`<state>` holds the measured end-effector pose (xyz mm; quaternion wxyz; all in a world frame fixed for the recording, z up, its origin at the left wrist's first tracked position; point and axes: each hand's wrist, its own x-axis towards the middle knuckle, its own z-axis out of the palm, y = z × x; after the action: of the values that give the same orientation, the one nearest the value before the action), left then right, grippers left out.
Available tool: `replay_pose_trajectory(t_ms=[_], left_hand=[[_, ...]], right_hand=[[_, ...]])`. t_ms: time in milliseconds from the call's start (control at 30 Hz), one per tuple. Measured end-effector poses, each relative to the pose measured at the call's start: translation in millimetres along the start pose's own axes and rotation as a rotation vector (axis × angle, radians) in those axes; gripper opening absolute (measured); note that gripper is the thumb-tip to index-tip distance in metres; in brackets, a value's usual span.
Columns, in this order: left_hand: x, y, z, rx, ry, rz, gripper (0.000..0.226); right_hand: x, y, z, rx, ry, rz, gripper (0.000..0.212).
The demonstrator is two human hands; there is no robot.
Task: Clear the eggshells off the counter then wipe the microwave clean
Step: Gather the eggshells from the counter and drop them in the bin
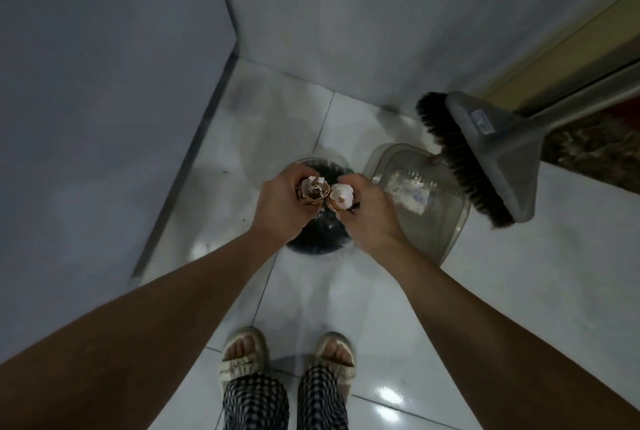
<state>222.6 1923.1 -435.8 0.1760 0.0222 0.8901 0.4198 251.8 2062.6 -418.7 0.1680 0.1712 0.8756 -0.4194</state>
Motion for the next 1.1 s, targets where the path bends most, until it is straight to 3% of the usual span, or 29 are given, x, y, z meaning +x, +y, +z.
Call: replay_pose_trajectory(t_ms=[267,433,533,800,967,1100], left_hand=[[36,-74,57,0.083,-0.007,-0.06,0.034],[46,-89,68,0.079,-0.151,-0.105,0.067],[44,-92,63,0.106,-0.197,-0.122,0.073],[34,-94,30,0.135,-0.065,-0.099,0.068],[33,-109,29,0.23,-0.086,-0.303,0.086],[32,-122,44,0.188,-0.088,-0.427,0.084]], right_hand=[[53,61,68,-0.071,-0.025,0.054,0.041],[62,73,77,-0.091,-0.144,0.126,0.065],[61,72,74,-0.062,-0.161,0.155,0.067],[46,76,50,-0.147,-0.028,0.131,0.065],[52,88,50,-0.191,0.039,0.203,0.073],[60,103,60,-0.192,0.013,0.264,0.083]])
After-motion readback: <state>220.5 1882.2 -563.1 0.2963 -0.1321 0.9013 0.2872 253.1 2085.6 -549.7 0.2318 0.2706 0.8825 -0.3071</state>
